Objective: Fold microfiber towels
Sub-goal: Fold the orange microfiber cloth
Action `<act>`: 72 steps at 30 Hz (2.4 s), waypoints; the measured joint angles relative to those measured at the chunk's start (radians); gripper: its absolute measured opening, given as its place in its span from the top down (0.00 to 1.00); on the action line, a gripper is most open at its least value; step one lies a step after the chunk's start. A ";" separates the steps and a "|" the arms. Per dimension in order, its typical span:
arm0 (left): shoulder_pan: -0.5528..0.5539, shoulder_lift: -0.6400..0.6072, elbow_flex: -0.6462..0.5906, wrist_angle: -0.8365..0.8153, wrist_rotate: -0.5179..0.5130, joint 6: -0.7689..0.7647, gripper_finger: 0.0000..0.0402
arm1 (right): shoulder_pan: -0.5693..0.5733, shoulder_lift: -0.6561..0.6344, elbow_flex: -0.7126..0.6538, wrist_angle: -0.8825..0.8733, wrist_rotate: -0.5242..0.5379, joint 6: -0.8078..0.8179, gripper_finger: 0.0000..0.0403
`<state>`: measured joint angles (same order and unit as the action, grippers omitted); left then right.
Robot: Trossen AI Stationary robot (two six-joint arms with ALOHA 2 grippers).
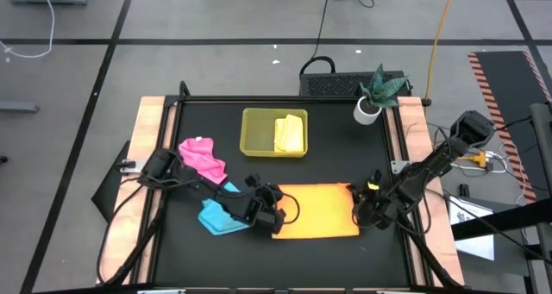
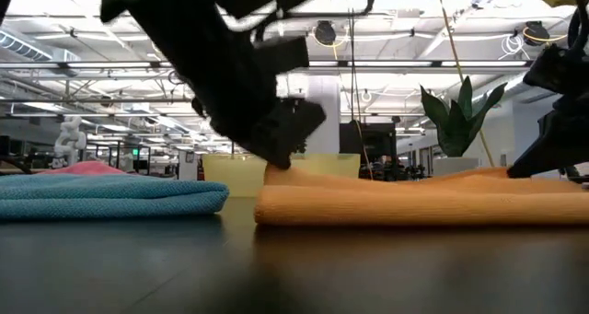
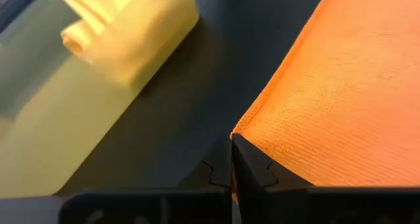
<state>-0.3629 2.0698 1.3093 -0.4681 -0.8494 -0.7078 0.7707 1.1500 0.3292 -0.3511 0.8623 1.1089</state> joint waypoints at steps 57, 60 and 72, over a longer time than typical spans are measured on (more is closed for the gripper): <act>0.106 0.003 -0.075 0.103 0.169 -0.110 0.54 | -0.254 0.019 -0.281 0.711 -0.078 -0.267 1.00; 0.089 -0.014 -0.077 0.083 0.141 -0.112 0.54 | -0.254 0.015 -0.272 0.706 0.000 -0.295 1.00; -0.024 -0.117 -0.077 0.111 0.110 -0.061 0.54 | -0.197 -0.002 -0.122 0.814 -0.246 -0.502 1.00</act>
<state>-0.3867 1.9525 1.2324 -0.3576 -0.7396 -0.7685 0.5738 1.1483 0.2068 0.4625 0.6168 0.6072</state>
